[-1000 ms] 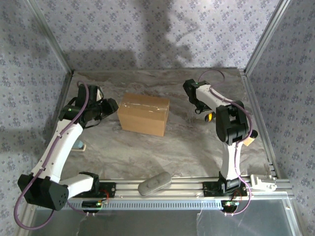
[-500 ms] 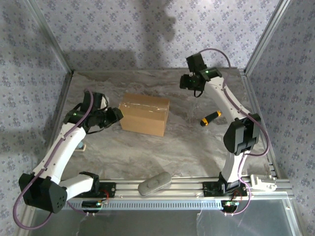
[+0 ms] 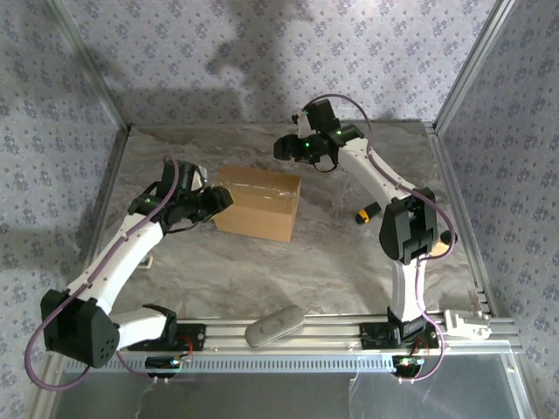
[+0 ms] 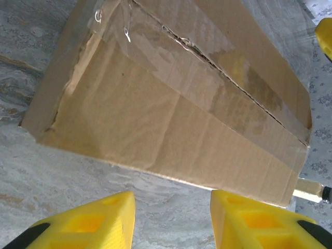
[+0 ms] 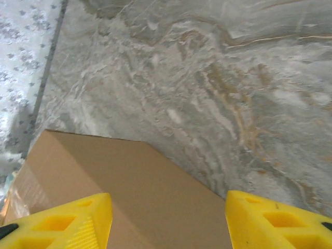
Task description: Unpack the express box
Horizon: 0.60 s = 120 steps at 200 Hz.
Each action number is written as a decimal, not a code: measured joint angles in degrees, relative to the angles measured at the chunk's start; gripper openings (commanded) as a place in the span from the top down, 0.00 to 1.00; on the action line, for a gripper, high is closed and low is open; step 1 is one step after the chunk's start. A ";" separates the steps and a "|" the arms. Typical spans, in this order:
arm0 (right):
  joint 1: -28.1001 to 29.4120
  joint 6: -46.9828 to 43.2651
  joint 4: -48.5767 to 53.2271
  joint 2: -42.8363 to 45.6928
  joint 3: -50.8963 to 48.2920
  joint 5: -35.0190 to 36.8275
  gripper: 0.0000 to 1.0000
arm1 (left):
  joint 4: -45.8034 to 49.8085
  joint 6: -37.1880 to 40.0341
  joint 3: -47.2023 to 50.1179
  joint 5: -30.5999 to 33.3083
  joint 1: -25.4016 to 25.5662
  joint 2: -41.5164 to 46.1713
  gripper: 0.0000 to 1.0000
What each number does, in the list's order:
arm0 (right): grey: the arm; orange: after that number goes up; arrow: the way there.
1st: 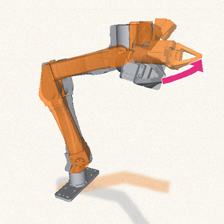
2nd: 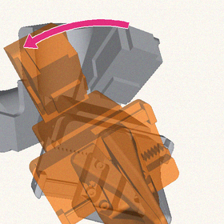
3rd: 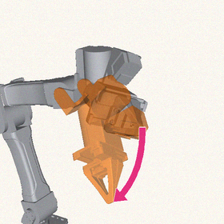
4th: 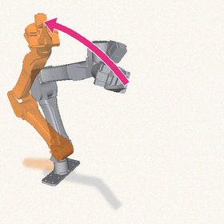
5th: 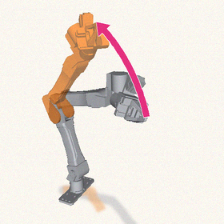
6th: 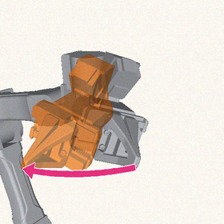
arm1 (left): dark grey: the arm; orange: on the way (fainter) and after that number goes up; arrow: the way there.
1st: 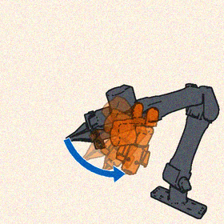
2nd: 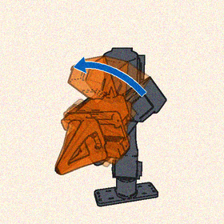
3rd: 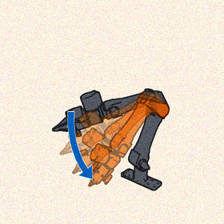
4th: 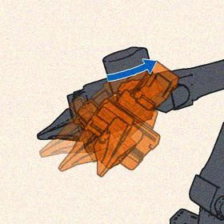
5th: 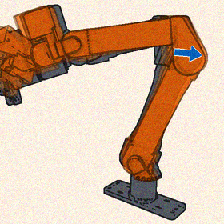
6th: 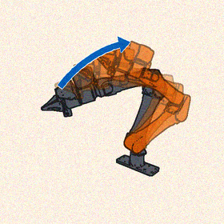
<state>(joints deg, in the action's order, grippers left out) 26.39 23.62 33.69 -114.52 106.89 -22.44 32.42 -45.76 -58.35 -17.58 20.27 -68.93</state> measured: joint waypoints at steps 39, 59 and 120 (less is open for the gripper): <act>1.22 1.18 -2.27 3.93 -8.98 -0.98 0.41 | -1.77 0.02 -0.55 0.55 0.00 -2.69 0.58; 1.66 1.73 -3.43 7.87 -13.66 -0.87 0.40 | -2.32 0.04 -1.66 1.16 0.00 -4.61 0.58; 5.46 3.74 -4.15 18.05 -22.23 0.09 0.40 | -2.73 0.09 -3.13 2.82 0.00 -7.39 0.59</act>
<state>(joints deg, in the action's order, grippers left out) 31.86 27.35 29.54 -96.47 84.66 -22.35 29.69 -45.67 -61.47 -14.76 20.27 -76.31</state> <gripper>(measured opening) 0.597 0.415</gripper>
